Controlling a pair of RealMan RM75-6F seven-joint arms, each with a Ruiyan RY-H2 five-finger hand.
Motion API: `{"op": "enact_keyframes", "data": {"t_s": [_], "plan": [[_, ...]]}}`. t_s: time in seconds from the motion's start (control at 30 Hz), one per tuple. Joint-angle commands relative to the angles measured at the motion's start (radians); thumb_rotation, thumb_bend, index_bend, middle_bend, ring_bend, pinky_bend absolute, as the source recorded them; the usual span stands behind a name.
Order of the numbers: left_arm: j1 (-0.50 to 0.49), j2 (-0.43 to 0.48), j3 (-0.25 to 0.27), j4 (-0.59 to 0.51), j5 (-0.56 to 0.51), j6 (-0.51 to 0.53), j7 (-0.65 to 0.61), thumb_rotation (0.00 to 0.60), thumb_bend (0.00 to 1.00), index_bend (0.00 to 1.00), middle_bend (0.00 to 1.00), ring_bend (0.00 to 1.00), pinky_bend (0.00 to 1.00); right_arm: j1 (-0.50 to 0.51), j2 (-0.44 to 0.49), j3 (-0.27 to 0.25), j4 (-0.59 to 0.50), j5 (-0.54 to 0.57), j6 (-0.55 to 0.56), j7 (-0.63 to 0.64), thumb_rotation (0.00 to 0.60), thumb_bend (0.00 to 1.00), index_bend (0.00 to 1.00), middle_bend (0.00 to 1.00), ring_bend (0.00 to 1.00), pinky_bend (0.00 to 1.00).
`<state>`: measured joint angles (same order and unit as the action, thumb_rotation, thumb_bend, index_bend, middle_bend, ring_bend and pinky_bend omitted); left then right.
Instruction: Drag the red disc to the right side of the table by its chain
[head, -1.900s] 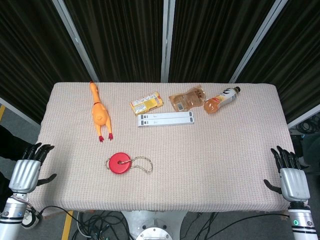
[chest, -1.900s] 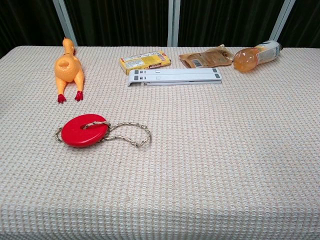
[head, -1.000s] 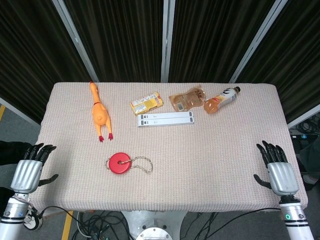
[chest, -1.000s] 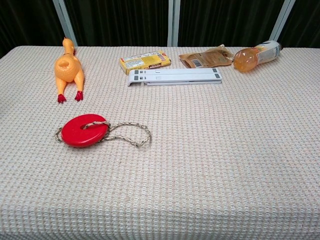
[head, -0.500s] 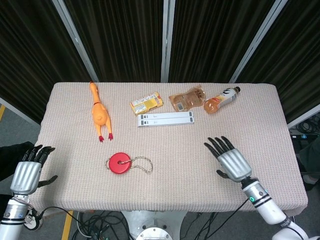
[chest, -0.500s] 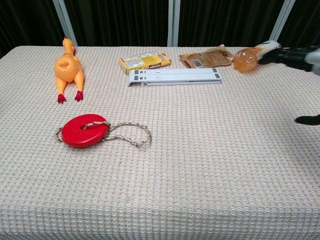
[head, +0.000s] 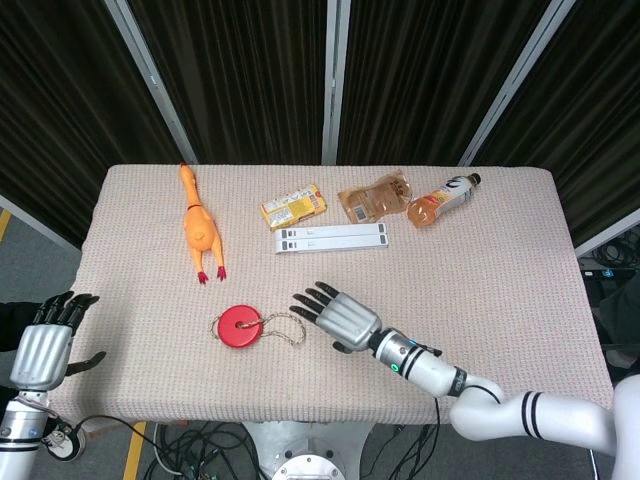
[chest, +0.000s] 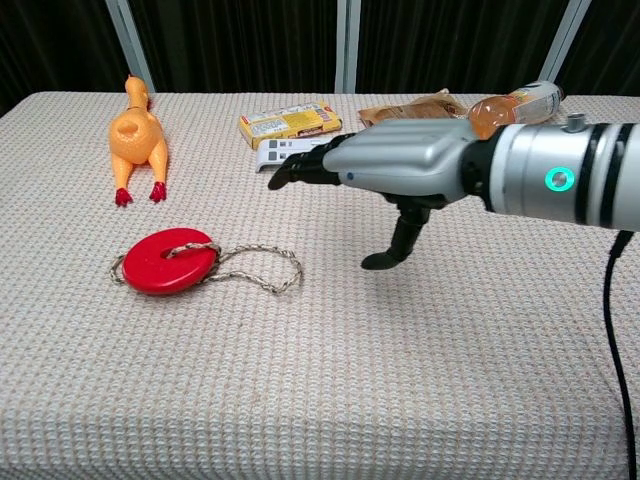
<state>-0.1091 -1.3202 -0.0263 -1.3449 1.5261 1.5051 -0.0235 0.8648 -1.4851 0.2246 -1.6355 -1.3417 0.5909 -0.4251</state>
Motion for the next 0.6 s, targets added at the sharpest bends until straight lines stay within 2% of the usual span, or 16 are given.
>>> {"op": "enact_keyframes", "data": {"t_s": [0.03,0.2,0.6], "plan": [[0.002,0.000,-0.001,0.003,-0.001,0.003,-0.004,0.600,0.02,0.19,0.17,0.10,0.15,0.055,-0.037,0.002,0.040,0.048,-0.051,-0.010,0.600,0.18,0.00,0.00,0.00,0.00],[0.005,-0.001,-0.001,0.016,-0.006,-0.001,-0.015,0.600,0.02,0.19,0.17,0.10,0.15,0.101,-0.066,-0.025,0.065,0.086,-0.077,-0.009,0.600,0.20,0.00,0.01,0.00,0.00],[0.009,-0.008,-0.002,0.037,-0.010,-0.003,-0.031,0.600,0.02,0.19,0.17,0.10,0.15,0.144,-0.094,-0.097,0.086,0.132,-0.054,-0.019,0.600,0.21,0.00,0.06,0.00,0.00]]}}
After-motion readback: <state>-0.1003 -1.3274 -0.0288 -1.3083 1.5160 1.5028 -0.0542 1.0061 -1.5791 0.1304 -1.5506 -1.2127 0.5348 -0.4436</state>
